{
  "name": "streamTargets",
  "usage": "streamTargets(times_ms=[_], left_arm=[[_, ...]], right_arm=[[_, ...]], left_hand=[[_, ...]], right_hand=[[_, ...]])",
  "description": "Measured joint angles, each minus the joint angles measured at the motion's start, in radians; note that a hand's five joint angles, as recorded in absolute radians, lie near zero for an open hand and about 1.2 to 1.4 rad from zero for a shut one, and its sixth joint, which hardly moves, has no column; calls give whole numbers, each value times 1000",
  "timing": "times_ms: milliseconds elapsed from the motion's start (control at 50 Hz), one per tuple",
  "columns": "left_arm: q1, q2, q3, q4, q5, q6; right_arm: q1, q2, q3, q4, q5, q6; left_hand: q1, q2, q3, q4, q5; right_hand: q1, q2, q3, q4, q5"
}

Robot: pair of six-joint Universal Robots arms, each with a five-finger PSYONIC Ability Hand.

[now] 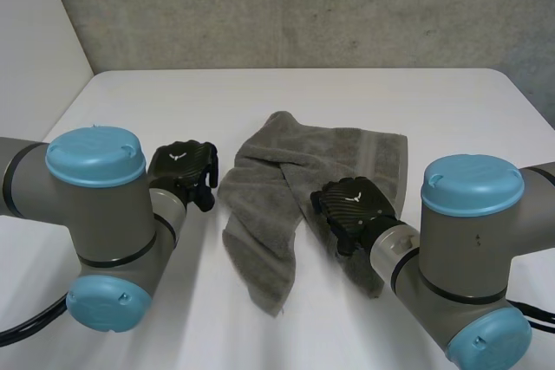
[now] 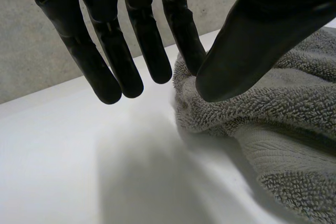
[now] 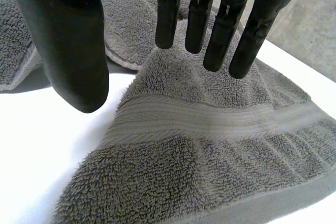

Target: Fold the towel.

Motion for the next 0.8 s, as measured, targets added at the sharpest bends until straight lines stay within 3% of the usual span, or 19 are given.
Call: streamTargets(times_ms=[80, 300, 440, 640, 800], left_arm=[[-13, 33, -73, 72, 15, 38], [-27, 81, -167, 163, 33, 87], [-28, 82, -164, 150, 33, 84], [-102, 154, -194, 35, 32, 32], [-151, 192, -221, -6, 36, -38]], right_arm=[[-13, -42, 35, -29, -44, -54], [-28, -92, 81, -89, -104, -117], [-46, -79, 68, -87, -85, -113], [-143, -177, 55, 78, -61, -122], [-186, -227, 117, 195, -67, -113]], left_hand=[[-259, -259, -264, -264, -255], [-281, -288, -289, -279, -285], [-310, -314, -317, -308, -312], [-925, -930, -947, -929, -953], [-941, -949, -966, -943, -982]], right_hand=[[40, 5, 24, 19, 64], [45, 5, 26, 21, 74], [43, 5, 26, 21, 71], [-144, -158, -162, -176, -173], [-246, -252, -248, -241, -263]])
